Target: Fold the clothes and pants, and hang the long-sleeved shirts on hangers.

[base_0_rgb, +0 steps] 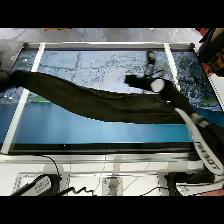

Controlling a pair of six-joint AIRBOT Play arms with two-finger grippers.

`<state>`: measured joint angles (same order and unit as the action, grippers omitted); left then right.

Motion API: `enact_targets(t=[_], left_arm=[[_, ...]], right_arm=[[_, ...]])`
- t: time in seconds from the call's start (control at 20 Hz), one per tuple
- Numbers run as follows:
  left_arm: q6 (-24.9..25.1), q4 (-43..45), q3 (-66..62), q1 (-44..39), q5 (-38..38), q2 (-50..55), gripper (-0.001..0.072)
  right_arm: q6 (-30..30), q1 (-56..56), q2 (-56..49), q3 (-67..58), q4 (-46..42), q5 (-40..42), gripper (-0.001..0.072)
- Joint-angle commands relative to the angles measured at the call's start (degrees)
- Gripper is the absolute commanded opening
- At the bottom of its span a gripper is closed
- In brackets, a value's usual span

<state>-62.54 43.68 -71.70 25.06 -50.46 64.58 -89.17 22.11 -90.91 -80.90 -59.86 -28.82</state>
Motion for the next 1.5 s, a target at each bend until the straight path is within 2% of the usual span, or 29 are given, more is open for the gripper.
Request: enact_targets(t=[0.0,0.25,0.4,0.5,0.65,0.8,1.1,1.2,1.25,1.3,1.35,1.45], left_arm=[[0.6,0.4,-0.3,-1.2,-0.3,-10.2,0.0028],[0.3,-0.4,-0.2,-2.4,-0.4,-13.2,0.0029],[0.4,-0.4,-0.1,-5.5,-0.4,-11.5,0.0028],[0.4,-0.4,-0.1,-7.9,-0.6,-9.4,0.0029],[0.4,-0.4,-0.1,-13.5,-1.5,-4.5,0.0029],[0.4,-0.5,-0.1,-22.6,-3.8,2.2,0.0029],[0.6,-0.4,-0.2,-47.8,-0.8,18.0,0.0028],[3.5,-0.4,-0.2,-54.1,2.2,22.3,0.003],[4.0,-0.3,-0.2,-56.1,3.2,23.9,0.0107],[4.2,-0.3,-0.2,-57.2,3.4,24.8,0.0382],[4.5,-0.2,-0.2,-57.4,3.4,25.1,0.0706],[4.5,3.1,-0.3,-55.7,3.4,24.1,0.0699]], right_arm=[[-2.9,9.5,-9.8,-9.4,7.0,-3.2,0.0029],[-4.9,21.5,-22.0,-22.2,14.8,-3.2,0.0029],[-4.8,25.0,-24.2,-24.9,13.6,-3.8,0.0029],[-4.8,24.4,-23.8,-24.9,8.9,-7.3,0.003],[-4.8,19.5,-22.2,-24.9,-1.5,-18.1,0.0029],[-4.7,10.8,-19.8,-24.9,-6.9,-27.8,0.003],[-4.9,-11.0,-12.9,-24.9,-7.8,-34.6,0.003],[-4.9,-16.4,-10.7,-24.9,-7.9,-37.6,0.003],[-4.8,-18.5,-9.9,-24.9,-7.9,-39.3,0.003],[-4.7,-20.5,-9.2,-24.9,-7.9,-41.0,0.003],[-4.6,-22.1,-8.7,-24.9,-7.9,-42.4,0.003],[-3.8,-24.5,-8.4,-24.9,-8.0,-44.9,0.003]])
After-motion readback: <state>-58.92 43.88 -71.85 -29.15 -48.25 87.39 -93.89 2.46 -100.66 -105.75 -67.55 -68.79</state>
